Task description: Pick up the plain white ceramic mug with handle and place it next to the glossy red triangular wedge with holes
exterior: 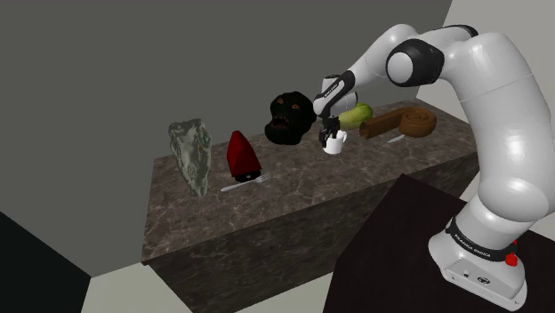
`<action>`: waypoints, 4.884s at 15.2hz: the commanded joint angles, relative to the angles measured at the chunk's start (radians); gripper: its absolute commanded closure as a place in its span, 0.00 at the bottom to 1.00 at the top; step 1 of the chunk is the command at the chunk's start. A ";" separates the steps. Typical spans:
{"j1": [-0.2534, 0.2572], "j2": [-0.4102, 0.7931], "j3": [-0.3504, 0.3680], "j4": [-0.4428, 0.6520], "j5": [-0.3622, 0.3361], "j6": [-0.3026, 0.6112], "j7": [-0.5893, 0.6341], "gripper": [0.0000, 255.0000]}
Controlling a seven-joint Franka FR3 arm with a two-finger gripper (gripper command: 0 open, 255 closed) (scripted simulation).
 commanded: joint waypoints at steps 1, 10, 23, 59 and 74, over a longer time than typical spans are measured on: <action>0.000 0.001 0.000 0.000 0.000 0.001 0.000 0.00; 0.000 0.001 0.000 0.000 0.000 0.001 0.000 1.00; 0.009 -0.092 -0.012 -0.022 -0.012 -0.070 0.004 1.00; 0.073 -0.333 -0.024 0.067 -0.059 -0.399 0.082 1.00; 0.254 -0.218 0.050 0.230 -0.067 -0.450 0.341 1.00</action>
